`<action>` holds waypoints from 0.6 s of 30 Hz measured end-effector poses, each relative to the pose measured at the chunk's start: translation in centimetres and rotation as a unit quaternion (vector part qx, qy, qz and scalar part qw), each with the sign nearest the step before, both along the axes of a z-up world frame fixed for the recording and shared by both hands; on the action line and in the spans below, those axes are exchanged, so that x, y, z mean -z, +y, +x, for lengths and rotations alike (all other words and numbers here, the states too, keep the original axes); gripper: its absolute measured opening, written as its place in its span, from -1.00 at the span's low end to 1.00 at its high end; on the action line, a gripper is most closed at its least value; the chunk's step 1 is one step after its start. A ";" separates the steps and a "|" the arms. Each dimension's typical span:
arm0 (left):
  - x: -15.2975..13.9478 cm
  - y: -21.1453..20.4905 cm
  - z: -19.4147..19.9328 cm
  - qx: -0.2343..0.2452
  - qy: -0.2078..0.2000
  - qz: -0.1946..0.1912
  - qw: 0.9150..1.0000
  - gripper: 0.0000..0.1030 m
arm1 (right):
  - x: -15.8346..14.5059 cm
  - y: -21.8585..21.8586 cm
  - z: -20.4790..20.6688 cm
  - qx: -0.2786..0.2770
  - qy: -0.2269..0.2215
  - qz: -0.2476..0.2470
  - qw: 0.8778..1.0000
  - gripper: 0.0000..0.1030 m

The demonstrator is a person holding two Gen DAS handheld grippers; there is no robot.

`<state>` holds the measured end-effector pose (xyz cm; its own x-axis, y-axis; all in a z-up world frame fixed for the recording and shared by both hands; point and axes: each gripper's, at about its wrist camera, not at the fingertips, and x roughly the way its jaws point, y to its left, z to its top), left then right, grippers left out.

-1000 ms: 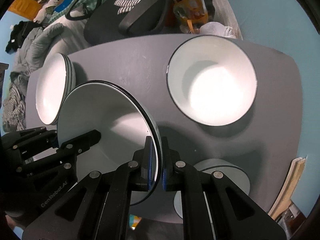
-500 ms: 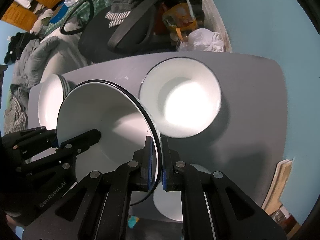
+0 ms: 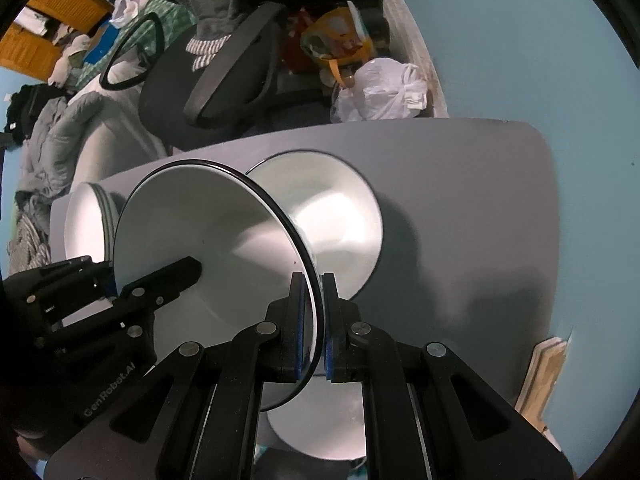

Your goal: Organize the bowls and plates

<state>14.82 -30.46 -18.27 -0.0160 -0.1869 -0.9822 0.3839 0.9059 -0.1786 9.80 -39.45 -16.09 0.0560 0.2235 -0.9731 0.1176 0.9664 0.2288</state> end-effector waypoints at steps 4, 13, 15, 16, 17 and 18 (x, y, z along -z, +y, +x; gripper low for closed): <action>0.4 -1.0 0.6 0.002 0.003 0.005 1.000 -0.80 | 0.3 -0.8 0.9 0.003 0.002 -0.003 1.000 -0.86; 1.7 -2.4 1.4 0.013 0.015 0.019 1.000 -0.80 | 1.7 -2.3 2.1 0.014 0.019 0.002 1.000 -0.86; 1.9 -2.4 1.4 0.012 0.019 0.023 0.999 -0.80 | 2.1 -2.3 2.1 0.014 0.025 0.005 1.000 -0.85; 2.0 -2.3 1.4 0.012 0.020 0.024 0.999 -0.80 | 2.2 -2.3 2.3 0.013 0.027 0.005 1.000 -0.85; 2.0 -2.3 1.4 0.013 0.017 0.027 0.999 -0.80 | 2.4 -2.3 2.3 0.012 0.028 0.005 1.000 -0.86; 1.9 -2.4 1.4 0.015 0.015 0.029 0.999 -0.80 | 2.5 -2.2 2.3 0.011 0.029 0.005 0.999 -0.86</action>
